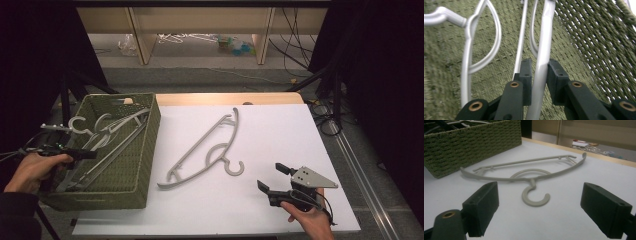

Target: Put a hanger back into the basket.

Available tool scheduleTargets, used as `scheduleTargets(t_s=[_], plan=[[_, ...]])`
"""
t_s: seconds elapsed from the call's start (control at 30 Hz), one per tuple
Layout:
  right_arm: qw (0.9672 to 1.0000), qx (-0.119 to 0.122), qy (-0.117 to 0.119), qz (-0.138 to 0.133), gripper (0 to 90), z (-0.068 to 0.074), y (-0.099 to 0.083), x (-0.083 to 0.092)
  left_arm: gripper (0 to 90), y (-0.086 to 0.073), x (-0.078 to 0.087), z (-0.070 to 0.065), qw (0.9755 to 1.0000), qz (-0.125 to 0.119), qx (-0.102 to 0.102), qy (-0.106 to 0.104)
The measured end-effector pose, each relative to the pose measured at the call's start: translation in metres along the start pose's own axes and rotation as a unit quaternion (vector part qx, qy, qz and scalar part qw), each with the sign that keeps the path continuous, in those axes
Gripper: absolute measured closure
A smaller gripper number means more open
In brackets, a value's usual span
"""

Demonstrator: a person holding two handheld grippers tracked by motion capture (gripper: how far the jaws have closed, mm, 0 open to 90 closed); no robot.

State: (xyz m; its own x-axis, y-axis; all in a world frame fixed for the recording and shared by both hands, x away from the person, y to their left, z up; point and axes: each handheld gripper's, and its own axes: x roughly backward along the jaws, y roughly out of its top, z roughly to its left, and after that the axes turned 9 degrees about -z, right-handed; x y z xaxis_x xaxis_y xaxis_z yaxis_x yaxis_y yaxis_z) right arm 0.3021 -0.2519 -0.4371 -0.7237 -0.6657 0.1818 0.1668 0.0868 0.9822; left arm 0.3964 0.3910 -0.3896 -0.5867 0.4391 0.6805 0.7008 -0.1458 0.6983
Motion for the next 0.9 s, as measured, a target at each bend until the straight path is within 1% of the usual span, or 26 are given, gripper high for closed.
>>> scheduleTargets(t_s=[0.03, 0.07, 0.13, 0.17, 0.2, 0.23, 0.27, 0.3, 0.37, 0.43, 0.47, 0.5, 0.53, 0.57, 0.6, 0.63, 0.67, 0.77, 0.8, 0.83, 0.87, 0.9], plan=[[1.0000, 0.000, 0.000, 0.000, 16.0, 0.000, 0.000, 0.000, 74.5, 0.000, -0.001, 0.000, 1.0000, -0.006, 0.001, 0.005], [1.0000, 0.004, -0.004, 0.005, 16.0, 0.000, 0.001, 0.001, 74.5, 0.002, 0.000, 0.001, 0.9999, 0.004, -0.002, 0.009], [1.0000, 0.003, -0.004, 0.006, 16.0, 0.000, 0.001, 0.001, 74.3, 0.003, -0.001, 0.002, 0.9997, -0.001, 0.000, 0.023], [1.0000, 0.002, -0.004, 0.005, 16.0, 0.000, 0.001, 0.001, 74.4, 0.004, -0.001, 0.002, 0.9995, 0.001, -0.004, 0.030], [1.0000, 0.004, -0.005, 0.005, 16.0, 0.000, 0.001, 0.002, 74.4, 0.004, -0.002, 0.002, 0.9991, -0.001, -0.006, 0.041], [1.0000, 0.004, -0.005, 0.005, 16.0, 0.000, 0.001, 0.002, 74.4, 0.004, -0.003, 0.001, 0.9985, -0.010, 0.001, 0.054], [1.0000, 0.003, -0.004, 0.005, 16.0, 0.000, 0.001, 0.001, 74.4, 0.005, -0.002, 0.003, 0.9984, -0.004, 0.001, 0.057], [1.0000, 0.003, -0.004, 0.005, 16.0, 0.000, 0.001, 0.001, 74.4, 0.005, -0.003, 0.004, 0.9981, -0.010, 0.003, 0.061], [1.0000, 0.003, -0.004, 0.005, 16.0, 0.000, 0.001, 0.001, 74.4, 0.005, -0.003, 0.006, 0.9970, -0.015, 0.009, 0.075], [1.0000, 0.003, -0.004, 0.005, 16.0, 0.000, 0.001, 0.001, 74.2, 0.005, -0.003, 0.011, 0.9957, -0.010, 0.007, 0.092], [1.0000, 0.003, -0.004, 0.005, 16.0, 0.000, 0.001, 0.001, 73.6, 0.004, -0.005, 0.012, 0.9953, -0.013, 0.009, 0.095], [1.0000, 0.004, -0.003, 0.008, 16.0, 0.000, 0.001, 0.001, 74.4, 0.004, -0.005, 0.013, 0.9946, -0.002, 0.004, 0.103], [1.0000, 0.000, 0.001, -0.001, 16.0, 0.000, 0.000, 0.000, 74.9, 0.004, -0.006, 0.015, 0.9942, 0.002, 0.003, 0.107], [1.0000, 0.000, 0.001, -0.001, 16.0, 0.000, 0.000, 0.000, 74.9, 0.003, -0.006, 0.016, 0.9938, 0.002, 0.007, 0.111], [1.0000, 0.000, 0.001, -0.001, 16.0, 0.000, 0.000, 0.000, 74.8, 0.002, -0.008, 0.017, 0.9939, -0.003, 0.009, 0.110], [1.0000, 0.000, 0.001, 0.000, 16.0, 0.000, 0.000, 0.000, 74.6, 0.001, -0.008, 0.018, 0.9936, -0.001, 0.013, 0.112], [1.0000, -0.001, 0.001, -0.001, 16.0, 0.000, 0.000, 0.000, 74.6, 0.001, -0.008, 0.020, 0.9934, 0.005, 0.014, 0.114], [1.0000, -0.001, 0.001, 0.000, 16.0, 0.000, 0.000, 0.000, 72.8, -0.002, -0.011, 0.023, 0.9908, -0.003, 0.026, 0.133], [1.0000, -0.001, 0.001, -0.001, 16.0, 0.000, 0.000, 0.000, 71.3, -0.002, -0.010, 0.024, 0.9903, 0.005, 0.024, 0.137], [1.0000, -0.001, 0.001, 0.000, 16.0, 0.000, 0.000, 0.000, 71.5, -0.002, -0.009, 0.025, 0.9906, 0.011, 0.019, 0.135], [1.0000, -0.001, 0.001, 0.000, 16.0, 0.000, 0.000, 0.000, 71.2, -0.002, -0.008, 0.025, 0.9906, 0.011, 0.020, 0.135], [1.0000, -0.001, 0.001, 0.000, 16.0, 0.000, 0.000, 0.000, 70.4, -0.003, -0.007, 0.025, 0.9910, 0.007, 0.020, 0.132]])
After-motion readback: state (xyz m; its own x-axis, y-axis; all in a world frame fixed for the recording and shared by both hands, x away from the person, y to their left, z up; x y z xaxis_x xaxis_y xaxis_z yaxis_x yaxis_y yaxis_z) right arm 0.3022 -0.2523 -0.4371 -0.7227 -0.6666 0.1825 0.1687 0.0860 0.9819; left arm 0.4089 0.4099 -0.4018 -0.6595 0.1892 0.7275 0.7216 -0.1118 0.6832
